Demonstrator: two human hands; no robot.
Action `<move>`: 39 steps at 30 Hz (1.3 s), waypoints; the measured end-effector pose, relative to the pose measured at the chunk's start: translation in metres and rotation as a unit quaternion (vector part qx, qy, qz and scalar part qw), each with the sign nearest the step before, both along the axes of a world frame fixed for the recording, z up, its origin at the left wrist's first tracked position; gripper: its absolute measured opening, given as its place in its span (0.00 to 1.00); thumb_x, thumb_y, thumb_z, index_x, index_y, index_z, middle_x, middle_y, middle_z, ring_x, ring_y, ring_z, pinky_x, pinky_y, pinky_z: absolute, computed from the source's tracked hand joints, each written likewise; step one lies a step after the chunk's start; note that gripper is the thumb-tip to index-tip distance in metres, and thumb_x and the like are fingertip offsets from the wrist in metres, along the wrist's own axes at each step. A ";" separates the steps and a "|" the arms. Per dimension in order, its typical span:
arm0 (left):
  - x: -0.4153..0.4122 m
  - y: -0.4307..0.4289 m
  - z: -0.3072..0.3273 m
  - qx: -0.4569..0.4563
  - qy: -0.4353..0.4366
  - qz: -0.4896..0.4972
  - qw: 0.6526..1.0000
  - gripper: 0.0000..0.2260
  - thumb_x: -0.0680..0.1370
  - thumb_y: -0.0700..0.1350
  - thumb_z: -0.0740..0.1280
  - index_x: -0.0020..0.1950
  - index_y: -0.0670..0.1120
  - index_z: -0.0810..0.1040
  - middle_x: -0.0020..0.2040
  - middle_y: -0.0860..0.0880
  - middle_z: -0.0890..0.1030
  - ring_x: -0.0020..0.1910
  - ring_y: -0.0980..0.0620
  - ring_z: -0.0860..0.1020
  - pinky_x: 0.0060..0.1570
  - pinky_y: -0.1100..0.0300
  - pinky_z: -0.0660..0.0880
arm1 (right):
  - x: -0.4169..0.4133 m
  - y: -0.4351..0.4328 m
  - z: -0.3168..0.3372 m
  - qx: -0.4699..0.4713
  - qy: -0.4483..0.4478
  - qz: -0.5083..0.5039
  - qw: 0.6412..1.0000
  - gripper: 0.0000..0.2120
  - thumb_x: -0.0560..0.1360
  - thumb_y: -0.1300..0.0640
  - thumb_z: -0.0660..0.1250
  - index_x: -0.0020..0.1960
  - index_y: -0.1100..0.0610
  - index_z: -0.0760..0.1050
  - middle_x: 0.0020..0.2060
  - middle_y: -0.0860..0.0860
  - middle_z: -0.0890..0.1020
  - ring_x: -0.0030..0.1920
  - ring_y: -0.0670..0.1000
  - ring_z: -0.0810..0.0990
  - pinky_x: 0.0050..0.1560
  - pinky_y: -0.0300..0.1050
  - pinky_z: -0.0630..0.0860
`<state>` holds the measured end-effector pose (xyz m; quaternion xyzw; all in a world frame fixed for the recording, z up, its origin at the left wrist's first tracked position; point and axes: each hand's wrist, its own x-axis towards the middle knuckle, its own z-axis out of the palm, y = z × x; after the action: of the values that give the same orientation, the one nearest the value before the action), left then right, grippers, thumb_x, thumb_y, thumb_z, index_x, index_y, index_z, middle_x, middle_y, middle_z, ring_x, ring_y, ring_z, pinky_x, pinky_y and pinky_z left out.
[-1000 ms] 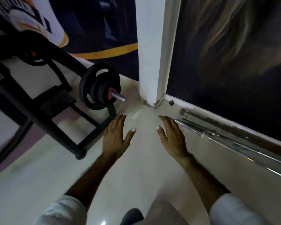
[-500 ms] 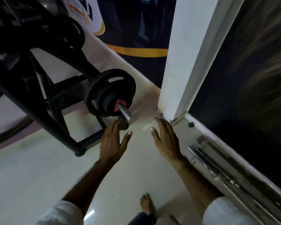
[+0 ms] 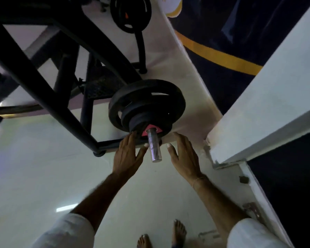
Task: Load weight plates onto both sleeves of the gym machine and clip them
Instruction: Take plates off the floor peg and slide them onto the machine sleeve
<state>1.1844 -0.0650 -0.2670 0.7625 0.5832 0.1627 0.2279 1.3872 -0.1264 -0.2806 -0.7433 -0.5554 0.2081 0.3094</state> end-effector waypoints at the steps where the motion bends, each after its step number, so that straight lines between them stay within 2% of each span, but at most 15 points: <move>1: 0.005 0.013 -0.013 -0.007 -0.013 0.020 1.000 0.31 0.81 0.62 0.59 0.79 0.48 0.59 0.75 0.46 0.68 0.73 0.46 0.69 0.64 0.50 0.73 | 0.005 0.018 -0.015 0.000 0.003 0.007 1.000 0.26 0.82 0.46 0.62 0.77 0.51 0.63 0.73 0.51 0.71 0.71 0.54 0.72 0.63 0.57 0.78; 5: 0.014 0.061 -0.077 -0.037 -0.087 0.096 0.991 0.35 0.80 0.64 0.61 0.80 0.49 0.54 0.77 0.44 0.64 0.71 0.46 0.70 0.60 0.49 0.75 | 0.023 0.082 -0.078 0.005 0.039 0.013 0.999 0.34 0.79 0.49 0.68 0.80 0.53 0.57 0.75 0.54 0.67 0.73 0.55 0.70 0.65 0.52 0.76; 7: 0.016 0.078 -0.110 -0.037 -0.117 0.123 0.985 0.34 0.80 0.62 0.63 0.80 0.49 0.55 0.75 0.44 0.67 0.69 0.46 0.72 0.57 0.53 0.74 | 0.026 0.108 -0.110 0.016 0.071 0.006 0.997 0.38 0.78 0.50 0.70 0.81 0.52 0.53 0.76 0.55 0.65 0.74 0.55 0.68 0.67 0.48 0.74; 10: 0.026 0.092 -0.147 -0.009 -0.171 0.165 0.971 0.30 0.78 0.59 0.67 0.75 0.49 0.62 0.68 0.46 0.74 0.62 0.48 0.77 0.52 0.57 0.75 | 0.018 0.132 -0.148 0.051 0.123 -0.035 0.990 0.42 0.77 0.48 0.72 0.81 0.53 0.51 0.75 0.56 0.65 0.73 0.52 0.70 0.63 0.31 0.70; 11: 0.031 0.094 -0.154 0.003 -0.193 0.181 0.964 0.30 0.77 0.59 0.69 0.74 0.48 0.63 0.66 0.47 0.74 0.61 0.49 0.77 0.52 0.56 0.78 | 0.013 0.136 -0.157 0.069 0.135 -0.053 0.987 0.42 0.77 0.48 0.73 0.81 0.54 0.52 0.74 0.57 0.65 0.70 0.49 0.71 0.59 0.24 0.69; 13: 0.041 0.099 -0.165 0.021 -0.244 0.217 0.945 0.31 0.75 0.57 0.72 0.71 0.48 0.64 0.65 0.48 0.73 0.59 0.49 0.77 0.52 0.50 0.81 | 0.007 0.141 -0.167 0.112 0.144 -0.084 0.980 0.40 0.76 0.51 0.74 0.80 0.56 0.54 0.72 0.57 0.66 0.67 0.45 0.70 0.54 0.18 0.68; 17: 0.051 0.101 -0.173 0.048 -0.282 0.255 0.923 0.31 0.73 0.56 0.75 0.68 0.45 0.65 0.62 0.47 0.71 0.57 0.50 0.76 0.52 0.51 0.81 | 0.003 0.144 -0.175 0.170 0.145 -0.114 0.968 0.38 0.74 0.54 0.76 0.77 0.60 0.59 0.69 0.58 0.68 0.64 0.43 0.69 0.55 0.19 0.67; 22: 0.045 0.091 -0.171 0.043 -0.279 0.244 0.928 0.31 0.73 0.55 0.75 0.67 0.42 0.67 0.60 0.47 0.72 0.54 0.53 0.74 0.46 0.68 0.73 | 0.008 0.134 -0.179 0.174 0.164 -0.110 0.965 0.39 0.72 0.50 0.77 0.75 0.60 0.62 0.68 0.56 0.70 0.66 0.48 0.72 0.56 0.21 0.70; 24: 0.040 0.087 -0.170 0.028 -0.273 0.227 0.934 0.31 0.73 0.56 0.75 0.69 0.43 0.68 0.61 0.48 0.72 0.54 0.54 0.74 0.47 0.67 0.73 | 0.014 0.126 -0.180 0.157 0.152 -0.091 0.972 0.40 0.71 0.45 0.77 0.75 0.58 0.62 0.68 0.55 0.71 0.66 0.50 0.73 0.56 0.25 0.71; 26: 0.034 0.082 -0.168 0.020 -0.271 0.207 0.940 0.31 0.73 0.59 0.74 0.68 0.44 0.69 0.61 0.49 0.75 0.55 0.55 0.76 0.50 0.62 0.76 | 0.020 0.119 -0.179 0.137 0.153 -0.070 0.976 0.40 0.71 0.45 0.77 0.74 0.59 0.63 0.67 0.56 0.73 0.65 0.52 0.75 0.57 0.31 0.75; 28: 0.028 0.069 -0.163 0.012 -0.277 0.190 0.942 0.27 0.74 0.56 0.73 0.66 0.44 0.70 0.59 0.50 0.79 0.53 0.63 0.77 0.50 0.62 0.79 | 0.021 0.108 -0.174 0.117 0.174 -0.061 0.976 0.37 0.71 0.53 0.79 0.72 0.61 0.64 0.65 0.56 0.76 0.65 0.52 0.77 0.58 0.32 0.77; 30: 0.023 0.048 -0.158 0.004 -0.278 0.185 0.942 0.24 0.74 0.50 0.75 0.65 0.44 0.70 0.59 0.52 0.80 0.52 0.68 0.77 0.50 0.68 0.79 | 0.020 0.089 -0.166 0.099 0.177 -0.053 0.978 0.35 0.70 0.59 0.79 0.71 0.61 0.66 0.64 0.55 0.79 0.65 0.51 0.78 0.60 0.31 0.76; 34: 0.008 -0.008 -0.151 -0.022 -0.266 0.174 0.948 0.22 0.74 0.46 0.75 0.64 0.47 0.70 0.55 0.57 0.80 0.53 0.62 0.79 0.46 0.72 0.76 | 0.009 0.022 -0.154 0.071 0.175 -0.055 0.980 0.33 0.72 0.61 0.78 0.70 0.59 0.65 0.64 0.54 0.79 0.64 0.48 0.77 0.59 0.27 0.75; 36: -0.002 -0.043 -0.142 -0.044 -0.246 0.170 0.953 0.18 0.74 0.48 0.75 0.56 0.48 0.69 0.49 0.55 0.80 0.48 0.57 0.80 0.39 0.69 0.75 | -0.001 -0.019 -0.143 0.053 0.172 -0.058 0.982 0.32 0.72 0.60 0.78 0.70 0.59 0.65 0.64 0.55 0.79 0.64 0.50 0.77 0.58 0.26 0.74; 39: -0.024 -0.102 -0.120 -0.068 -0.231 0.158 0.958 0.17 0.74 0.53 0.74 0.53 0.50 0.68 0.45 0.55 0.80 0.43 0.60 0.79 0.35 0.62 0.76 | -0.020 -0.081 -0.119 0.026 0.174 -0.069 0.982 0.32 0.72 0.60 0.78 0.70 0.60 0.65 0.63 0.55 0.78 0.63 0.50 0.76 0.55 0.22 0.72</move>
<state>1.1605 -0.1673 -0.3865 0.5852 0.6370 0.3284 0.3793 1.3671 -0.2076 -0.3996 -0.7242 -0.4455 0.2975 0.4342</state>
